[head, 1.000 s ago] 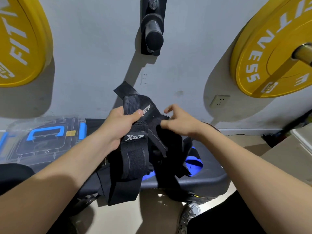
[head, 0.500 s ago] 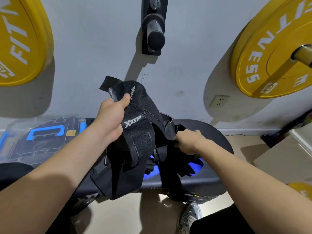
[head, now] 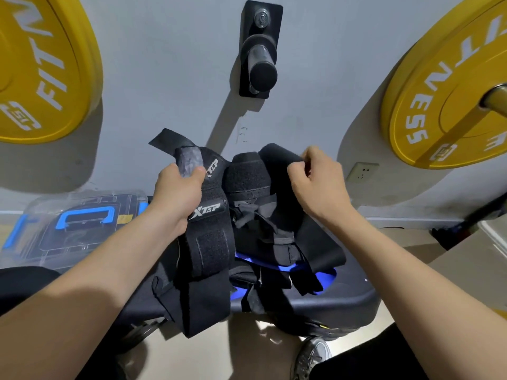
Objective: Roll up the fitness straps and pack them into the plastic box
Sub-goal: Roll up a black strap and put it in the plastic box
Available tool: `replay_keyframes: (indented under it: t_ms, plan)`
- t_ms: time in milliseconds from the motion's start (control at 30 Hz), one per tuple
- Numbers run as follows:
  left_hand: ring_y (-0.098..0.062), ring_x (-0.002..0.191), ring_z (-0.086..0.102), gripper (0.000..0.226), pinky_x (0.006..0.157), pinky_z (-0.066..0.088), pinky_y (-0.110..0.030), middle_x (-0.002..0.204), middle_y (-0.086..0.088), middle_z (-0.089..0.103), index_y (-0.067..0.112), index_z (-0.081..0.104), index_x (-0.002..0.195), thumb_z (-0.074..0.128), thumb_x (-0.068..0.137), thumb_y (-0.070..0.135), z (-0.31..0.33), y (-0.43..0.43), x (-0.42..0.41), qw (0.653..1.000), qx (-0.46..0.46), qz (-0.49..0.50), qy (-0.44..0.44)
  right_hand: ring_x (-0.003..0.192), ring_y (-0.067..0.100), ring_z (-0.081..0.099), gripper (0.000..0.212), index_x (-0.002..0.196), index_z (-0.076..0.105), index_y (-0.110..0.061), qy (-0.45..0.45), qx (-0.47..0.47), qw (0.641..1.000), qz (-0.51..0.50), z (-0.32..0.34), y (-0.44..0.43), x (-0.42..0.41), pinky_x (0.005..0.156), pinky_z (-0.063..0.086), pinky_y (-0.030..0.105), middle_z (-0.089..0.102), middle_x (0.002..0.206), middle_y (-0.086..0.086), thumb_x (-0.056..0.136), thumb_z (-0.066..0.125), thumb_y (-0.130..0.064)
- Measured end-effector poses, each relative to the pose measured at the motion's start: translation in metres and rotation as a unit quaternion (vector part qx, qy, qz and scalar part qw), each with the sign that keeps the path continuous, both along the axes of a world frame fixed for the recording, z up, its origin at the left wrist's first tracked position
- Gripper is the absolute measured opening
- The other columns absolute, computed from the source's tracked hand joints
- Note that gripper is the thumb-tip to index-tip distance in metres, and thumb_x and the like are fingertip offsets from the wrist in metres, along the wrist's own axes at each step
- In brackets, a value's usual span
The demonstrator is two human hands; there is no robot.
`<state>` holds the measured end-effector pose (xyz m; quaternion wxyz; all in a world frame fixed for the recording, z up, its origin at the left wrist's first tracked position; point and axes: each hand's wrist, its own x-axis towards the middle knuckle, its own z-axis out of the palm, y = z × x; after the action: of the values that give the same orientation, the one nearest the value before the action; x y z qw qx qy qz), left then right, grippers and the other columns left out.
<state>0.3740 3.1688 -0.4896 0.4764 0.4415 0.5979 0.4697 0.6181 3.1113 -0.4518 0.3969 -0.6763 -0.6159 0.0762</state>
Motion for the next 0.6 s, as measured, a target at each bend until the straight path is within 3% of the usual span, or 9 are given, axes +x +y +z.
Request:
replay_keyframes:
  t_ms: [33,100,167,233,300,333,400,467,600]
  plan:
    - [-0.021,0.091,0.058,0.017,0.075,0.044,-0.033,0.097,-0.002,0.066,0.009,0.067,0.107,0.065,0.105,0.026,0.004,-0.002,-0.001,1.000,0.010,-0.008,0.009,0.065,0.005,0.049,0.022,0.068,0.045,-0.018,-0.017,-0.001,1.000,0.022,0.007,-0.003,-0.001,0.056,0.036,0.022,0.052,0.068,0.000,0.086,0.054,-0.027]
    - [-0.022,0.097,0.069,0.012,0.085,0.053,-0.036,0.102,0.000,0.077,0.014,0.074,0.106,0.068,0.104,0.025,0.015,-0.007,-0.002,0.999,0.032,-0.036,0.008,0.100,0.003,0.062,0.023,0.058,0.050,-0.018,-0.005,-0.076,0.991,0.111,0.015,-0.009,-0.005,0.076,0.048,0.017,0.065,0.094,0.005,0.077,0.059,-0.027]
    - [-0.023,0.104,0.078,0.012,0.099,0.061,-0.046,0.105,0.000,0.083,0.020,0.079,0.107,0.070,0.104,0.028,0.029,-0.012,-0.004,0.996,0.043,-0.078,0.004,0.129,-0.003,0.056,0.029,0.054,0.053,-0.018,0.053,-0.189,0.956,0.219,0.019,-0.014,-0.010,0.094,0.049,0.020,0.070,0.112,0.007,0.080,0.068,-0.019]
    - [-0.026,0.102,0.080,0.017,0.101,0.061,-0.054,0.103,-0.003,0.084,0.019,0.081,0.107,0.070,0.105,0.032,0.043,-0.016,-0.007,0.992,0.046,-0.119,0.017,0.107,-0.001,0.064,0.043,0.056,0.051,-0.017,0.111,-0.262,0.910,0.302,0.020,-0.013,-0.015,0.086,0.048,0.021,0.073,0.092,-0.006,0.089,0.077,-0.007]
    - [-0.030,0.102,0.080,0.025,0.102,0.059,-0.058,0.103,-0.008,0.084,0.014,0.081,0.107,0.067,0.107,0.036,0.057,-0.020,-0.008,0.986,0.055,-0.151,0.042,0.074,0.008,0.056,0.039,0.065,0.051,-0.013,0.206,-0.272,0.876,0.342,0.025,-0.013,-0.024,0.076,0.044,0.017,0.061,0.075,-0.013,0.090,0.080,-0.022]
    - [-0.032,0.102,0.080,0.029,0.102,0.059,-0.059,0.104,-0.011,0.083,0.012,0.080,0.107,0.065,0.108,0.037,0.064,-0.022,-0.008,0.984,0.063,-0.158,0.053,0.077,0.016,0.057,0.037,0.075,0.057,-0.006,0.269,-0.262,0.860,0.346,0.030,-0.013,-0.030,0.080,0.046,0.021,0.062,0.078,-0.002,0.088,0.079,-0.033]
    - [-0.037,0.105,0.078,0.034,0.102,0.058,-0.061,0.107,-0.016,0.082,0.008,0.078,0.110,0.062,0.110,0.037,0.075,-0.024,-0.009,0.982,0.078,-0.156,0.068,0.102,0.033,0.064,0.059,0.112,0.065,0.010,0.373,-0.241,0.828,0.342,0.040,-0.012,-0.047,0.094,0.051,0.041,0.070,0.107,0.023,0.089,0.074,-0.044]
    - [-0.039,0.107,0.077,0.039,0.103,0.058,-0.058,0.110,-0.019,0.081,0.006,0.077,0.111,0.058,0.111,0.040,0.082,-0.026,-0.011,0.980,0.075,-0.157,0.093,0.116,0.038,0.072,0.066,0.133,0.063,0.007,0.413,-0.212,0.830,0.308,0.046,-0.010,-0.066,0.100,0.056,0.047,0.073,0.127,0.026,0.094,0.075,-0.044]
    - [-0.027,0.091,0.065,0.052,0.084,0.046,-0.040,0.105,-0.021,0.076,-0.003,0.071,0.112,0.051,0.113,0.044,0.090,-0.028,-0.026,0.973,0.066,-0.157,0.153,0.096,0.029,0.079,0.027,0.112,0.076,-0.006,0.446,-0.237,0.827,0.247,0.050,0.002,-0.096,0.080,0.060,0.037,0.081,0.107,0.015,0.097,0.070,-0.028]
